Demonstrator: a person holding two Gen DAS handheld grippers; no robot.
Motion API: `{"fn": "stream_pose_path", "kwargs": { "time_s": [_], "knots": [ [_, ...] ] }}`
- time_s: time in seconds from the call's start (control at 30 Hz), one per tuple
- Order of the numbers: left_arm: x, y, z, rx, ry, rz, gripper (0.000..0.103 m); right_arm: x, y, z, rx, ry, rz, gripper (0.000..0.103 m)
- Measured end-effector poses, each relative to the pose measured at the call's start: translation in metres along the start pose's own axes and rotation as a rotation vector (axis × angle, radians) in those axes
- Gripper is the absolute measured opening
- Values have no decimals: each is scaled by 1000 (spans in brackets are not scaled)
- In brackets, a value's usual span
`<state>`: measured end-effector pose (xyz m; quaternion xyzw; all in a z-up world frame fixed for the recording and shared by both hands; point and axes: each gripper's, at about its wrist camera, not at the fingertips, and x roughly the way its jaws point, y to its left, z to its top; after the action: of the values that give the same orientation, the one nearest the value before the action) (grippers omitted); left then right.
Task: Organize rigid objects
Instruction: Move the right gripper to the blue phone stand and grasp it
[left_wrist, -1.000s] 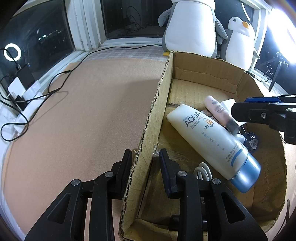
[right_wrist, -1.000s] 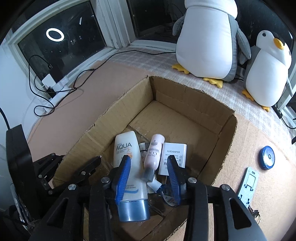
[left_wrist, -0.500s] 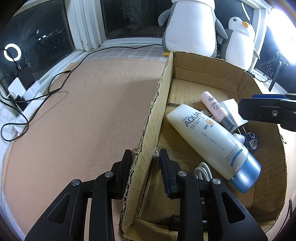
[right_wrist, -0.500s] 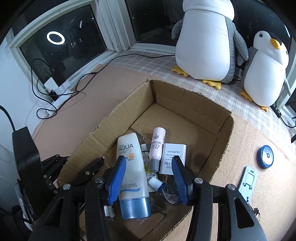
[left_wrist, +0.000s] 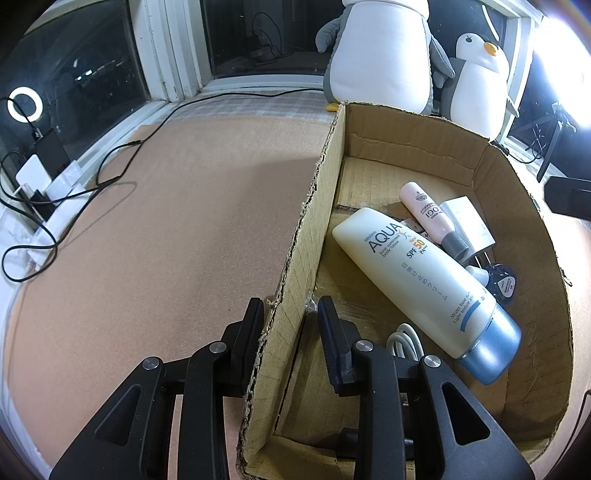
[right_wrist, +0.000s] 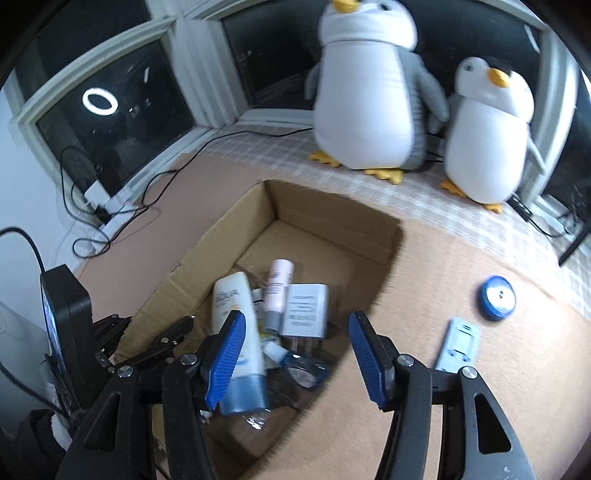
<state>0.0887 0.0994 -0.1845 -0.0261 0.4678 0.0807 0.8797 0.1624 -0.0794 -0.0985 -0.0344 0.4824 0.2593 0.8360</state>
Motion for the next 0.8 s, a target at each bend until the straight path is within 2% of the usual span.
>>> {"fn": "stream_pose_path", "kwargs": {
  "time_s": [0.3,0.6,0.8],
  "knots": [
    [0,1,0,2,0,1,29,-30,-66,-17,96,-49,-40,54],
    [0,1,0,3,0,1,29,-48,-133,-52,114,-24,-115,54],
    [0,3,0,4,0,2,29,-42,-148,-62,149,4,-123,54]
  ]
}}
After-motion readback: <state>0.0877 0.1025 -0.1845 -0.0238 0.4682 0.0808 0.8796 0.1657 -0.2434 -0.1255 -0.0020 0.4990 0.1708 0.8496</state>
